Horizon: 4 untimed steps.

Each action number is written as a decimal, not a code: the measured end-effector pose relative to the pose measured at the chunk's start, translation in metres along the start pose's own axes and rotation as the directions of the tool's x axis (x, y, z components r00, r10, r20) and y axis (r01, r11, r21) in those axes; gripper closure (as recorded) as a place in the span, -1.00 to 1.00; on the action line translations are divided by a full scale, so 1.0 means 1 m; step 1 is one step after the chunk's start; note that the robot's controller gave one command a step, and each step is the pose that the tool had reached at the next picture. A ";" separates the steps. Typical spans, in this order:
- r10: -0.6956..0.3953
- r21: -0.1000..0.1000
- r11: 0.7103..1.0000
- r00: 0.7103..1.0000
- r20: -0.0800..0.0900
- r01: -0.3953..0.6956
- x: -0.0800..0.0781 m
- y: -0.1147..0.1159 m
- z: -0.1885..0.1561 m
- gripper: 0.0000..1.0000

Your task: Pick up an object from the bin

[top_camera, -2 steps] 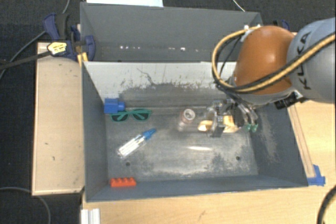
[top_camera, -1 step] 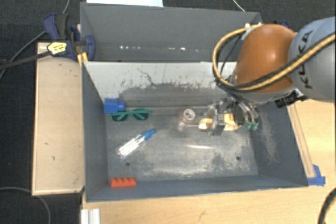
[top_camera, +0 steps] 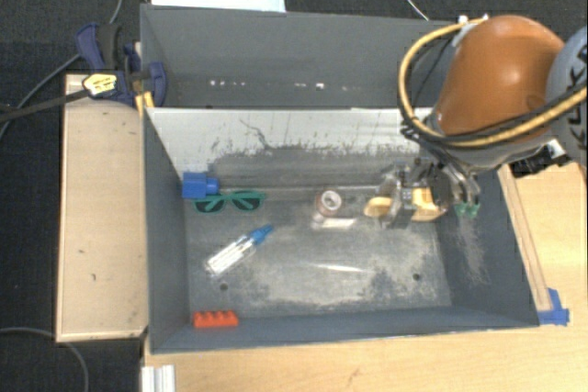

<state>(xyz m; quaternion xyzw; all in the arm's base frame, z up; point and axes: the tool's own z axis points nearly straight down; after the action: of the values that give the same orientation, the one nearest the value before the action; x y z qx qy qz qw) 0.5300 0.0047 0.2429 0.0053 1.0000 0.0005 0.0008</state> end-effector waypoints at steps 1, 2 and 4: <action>-0.020 -0.001 1.000 1.000 0.011 0.020 -0.020 0.020 -0.063 -1.00; 0.070 -0.001 0.998 0.998 0.003 -0.070 -0.016 0.014 -0.174 -1.00; 0.209 -0.002 0.978 0.978 0.006 -0.209 -0.023 0.013 -0.156 -1.00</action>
Offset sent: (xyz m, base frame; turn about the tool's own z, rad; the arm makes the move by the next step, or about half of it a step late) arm 0.0137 0.0119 0.2271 0.1090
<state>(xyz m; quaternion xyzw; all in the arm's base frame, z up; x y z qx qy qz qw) 0.5529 0.0173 0.3992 0.1104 0.9939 0.0011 0.0039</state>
